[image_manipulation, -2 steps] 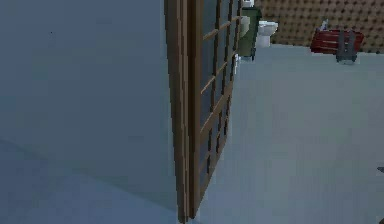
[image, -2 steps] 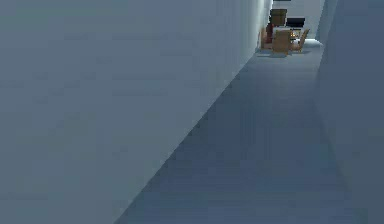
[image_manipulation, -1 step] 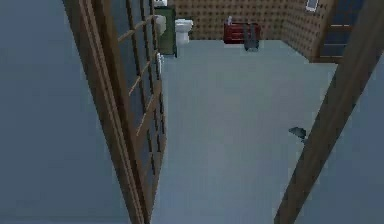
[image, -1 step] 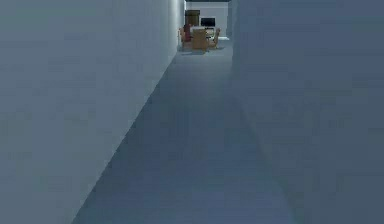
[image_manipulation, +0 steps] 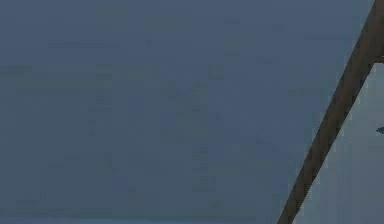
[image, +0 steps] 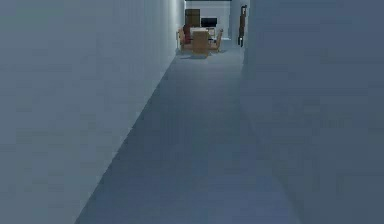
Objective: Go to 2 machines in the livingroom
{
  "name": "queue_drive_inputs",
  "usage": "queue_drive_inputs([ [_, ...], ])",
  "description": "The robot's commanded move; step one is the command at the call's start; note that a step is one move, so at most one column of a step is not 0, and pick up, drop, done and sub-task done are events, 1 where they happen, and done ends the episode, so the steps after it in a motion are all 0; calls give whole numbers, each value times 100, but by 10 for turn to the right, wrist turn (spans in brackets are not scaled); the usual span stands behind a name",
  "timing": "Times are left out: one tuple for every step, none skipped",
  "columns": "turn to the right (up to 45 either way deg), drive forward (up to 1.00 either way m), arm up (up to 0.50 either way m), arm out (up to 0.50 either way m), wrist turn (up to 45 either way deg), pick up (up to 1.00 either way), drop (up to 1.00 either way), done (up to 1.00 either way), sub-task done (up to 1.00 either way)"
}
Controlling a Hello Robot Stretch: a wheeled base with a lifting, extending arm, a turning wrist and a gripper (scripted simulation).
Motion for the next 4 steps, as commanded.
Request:
queue_drive_inputs([
  [0,100,0,0,0,0,0,0,0],
  [0,100,0,0,0,0,0,0,0],
  [0,100,0,0,0,0,0,0,0],
  [30,0,0,0,0,0,0,0,0],
])
